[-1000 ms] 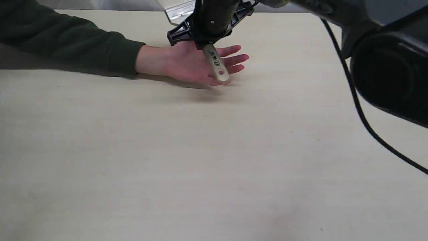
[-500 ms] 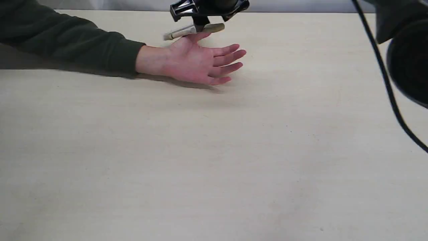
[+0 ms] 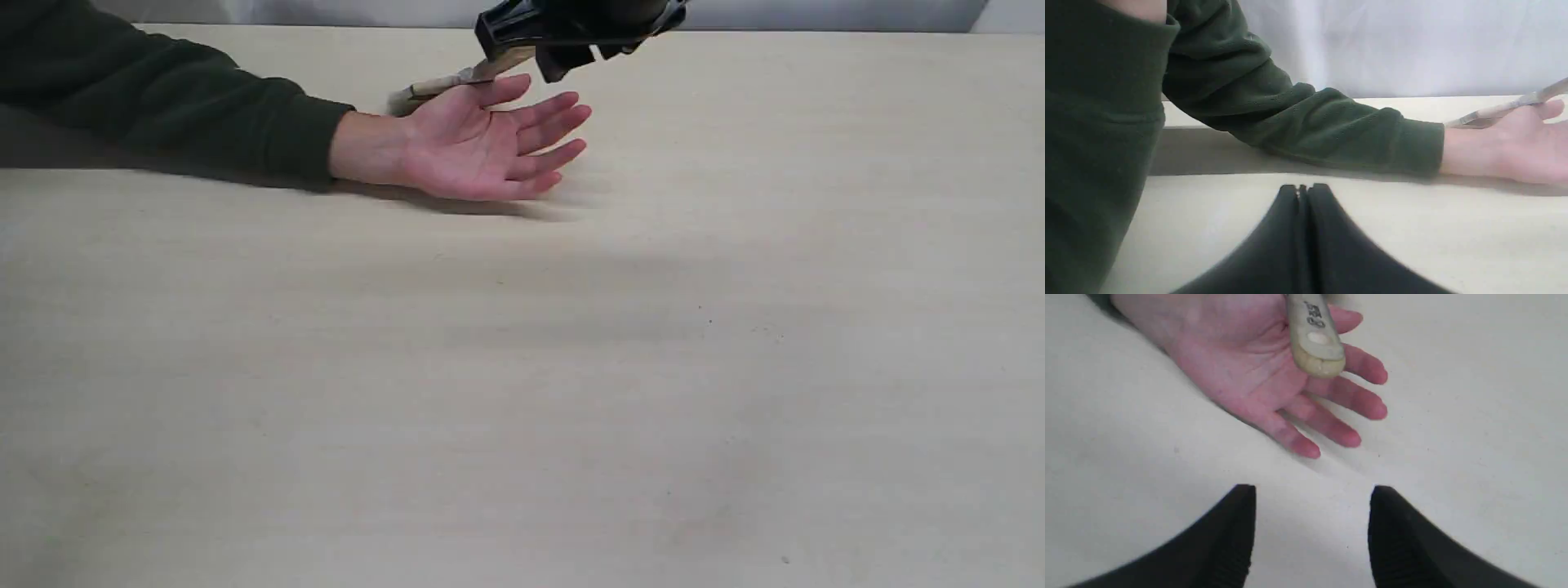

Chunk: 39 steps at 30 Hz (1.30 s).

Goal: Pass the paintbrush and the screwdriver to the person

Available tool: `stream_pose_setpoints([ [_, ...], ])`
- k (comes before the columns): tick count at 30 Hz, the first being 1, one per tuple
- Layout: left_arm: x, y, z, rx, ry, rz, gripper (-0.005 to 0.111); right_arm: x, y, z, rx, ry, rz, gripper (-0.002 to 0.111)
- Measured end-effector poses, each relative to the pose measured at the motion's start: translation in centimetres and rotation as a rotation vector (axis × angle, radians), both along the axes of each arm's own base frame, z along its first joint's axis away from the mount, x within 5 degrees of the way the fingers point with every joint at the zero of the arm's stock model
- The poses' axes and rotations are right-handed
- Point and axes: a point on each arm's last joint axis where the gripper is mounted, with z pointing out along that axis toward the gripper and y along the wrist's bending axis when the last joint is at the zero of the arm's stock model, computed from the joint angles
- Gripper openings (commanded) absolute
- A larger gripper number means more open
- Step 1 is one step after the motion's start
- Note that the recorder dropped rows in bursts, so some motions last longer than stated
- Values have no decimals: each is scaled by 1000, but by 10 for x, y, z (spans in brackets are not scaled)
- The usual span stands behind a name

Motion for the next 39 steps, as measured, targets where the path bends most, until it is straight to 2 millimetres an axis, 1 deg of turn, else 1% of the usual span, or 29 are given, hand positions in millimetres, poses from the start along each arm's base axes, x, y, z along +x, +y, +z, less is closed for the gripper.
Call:
stream_pose_setpoints([
  [5, 0, 0, 0, 0, 0, 0, 0, -15, -8, 2, 10, -6, 0, 45],
  [15, 0, 0, 0, 0, 0, 0, 0, -31, -15, 8, 56, 4, -7, 45],
  [18, 0, 0, 0, 0, 0, 0, 0, -40, -18, 7, 77, 7, -8, 45],
  [21, 0, 0, 0, 0, 0, 0, 0, -53, -25, 9, 92, -2, -8, 44],
  [23, 0, 0, 0, 0, 0, 0, 0, -65, -32, 8, 95, -7, -6, 39],
  [27, 0, 0, 0, 0, 0, 0, 0, -91, -45, 12, 150, -33, -10, 25],
  [29, 0, 0, 0, 0, 0, 0, 0, -108, -53, 13, 194, -59, -12, 19],
  [32, 0, 0, 0, 0, 0, 0, 0, -135, -67, 9, 255, -104, -17, 12],
  [35, 0, 0, 0, 0, 0, 0, 0, -162, -82, 0, 309, -138, -24, 11],
  [36, 0, 0, 0, 0, 0, 0, 0, -168, -85, -2, 321, -144, -27, 11],
  [39, 0, 0, 0, 0, 0, 0, 0, -192, -98, -15, 384, -174, -44, 11],
])
